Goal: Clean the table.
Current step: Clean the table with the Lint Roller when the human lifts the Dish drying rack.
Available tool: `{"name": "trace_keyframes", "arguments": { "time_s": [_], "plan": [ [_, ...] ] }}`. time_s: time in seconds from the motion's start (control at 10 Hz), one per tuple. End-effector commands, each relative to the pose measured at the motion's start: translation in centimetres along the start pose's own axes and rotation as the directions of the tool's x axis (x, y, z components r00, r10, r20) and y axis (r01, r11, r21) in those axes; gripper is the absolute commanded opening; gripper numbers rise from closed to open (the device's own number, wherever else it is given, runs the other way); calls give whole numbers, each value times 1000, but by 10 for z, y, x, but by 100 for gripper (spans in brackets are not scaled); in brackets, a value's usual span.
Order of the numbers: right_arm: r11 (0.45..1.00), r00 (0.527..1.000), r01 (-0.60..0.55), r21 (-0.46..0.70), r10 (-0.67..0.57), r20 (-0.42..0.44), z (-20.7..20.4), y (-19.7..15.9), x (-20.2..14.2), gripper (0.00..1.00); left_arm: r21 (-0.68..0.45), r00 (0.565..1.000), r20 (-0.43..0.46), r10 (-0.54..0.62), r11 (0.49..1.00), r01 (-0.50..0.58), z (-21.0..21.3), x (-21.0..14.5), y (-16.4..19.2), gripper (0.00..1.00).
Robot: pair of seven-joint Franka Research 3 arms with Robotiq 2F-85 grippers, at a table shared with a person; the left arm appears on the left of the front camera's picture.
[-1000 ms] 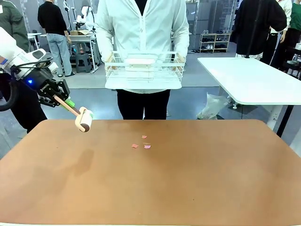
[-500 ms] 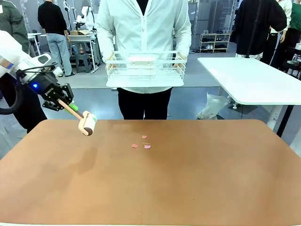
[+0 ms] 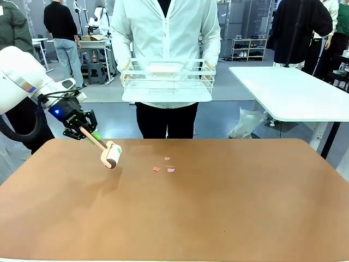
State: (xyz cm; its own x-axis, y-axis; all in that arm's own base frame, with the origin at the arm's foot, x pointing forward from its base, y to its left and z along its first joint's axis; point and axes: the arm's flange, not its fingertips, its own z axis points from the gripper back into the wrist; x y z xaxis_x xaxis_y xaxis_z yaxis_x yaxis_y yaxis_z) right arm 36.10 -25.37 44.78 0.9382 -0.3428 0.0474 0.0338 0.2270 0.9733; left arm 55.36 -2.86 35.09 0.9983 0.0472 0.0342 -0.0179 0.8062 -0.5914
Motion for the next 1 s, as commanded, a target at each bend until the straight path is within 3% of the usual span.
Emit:
{"name": "trace_keyframes", "arguments": {
  "time_s": [0.0, 0.9],
  "plan": [
    [1000, 1000, -3, 1, 3, 0, 2, 2, -2, 100, -40, 999, -28, -34, 999, 33, 2, 13, -2, 21],
    [1000, 1000, -3, 1, 3, 0, 2, 2, -2, 100, -54, 1000, -30, -3, 999, 2, -45, 29, -6, 21]
  ]
}}
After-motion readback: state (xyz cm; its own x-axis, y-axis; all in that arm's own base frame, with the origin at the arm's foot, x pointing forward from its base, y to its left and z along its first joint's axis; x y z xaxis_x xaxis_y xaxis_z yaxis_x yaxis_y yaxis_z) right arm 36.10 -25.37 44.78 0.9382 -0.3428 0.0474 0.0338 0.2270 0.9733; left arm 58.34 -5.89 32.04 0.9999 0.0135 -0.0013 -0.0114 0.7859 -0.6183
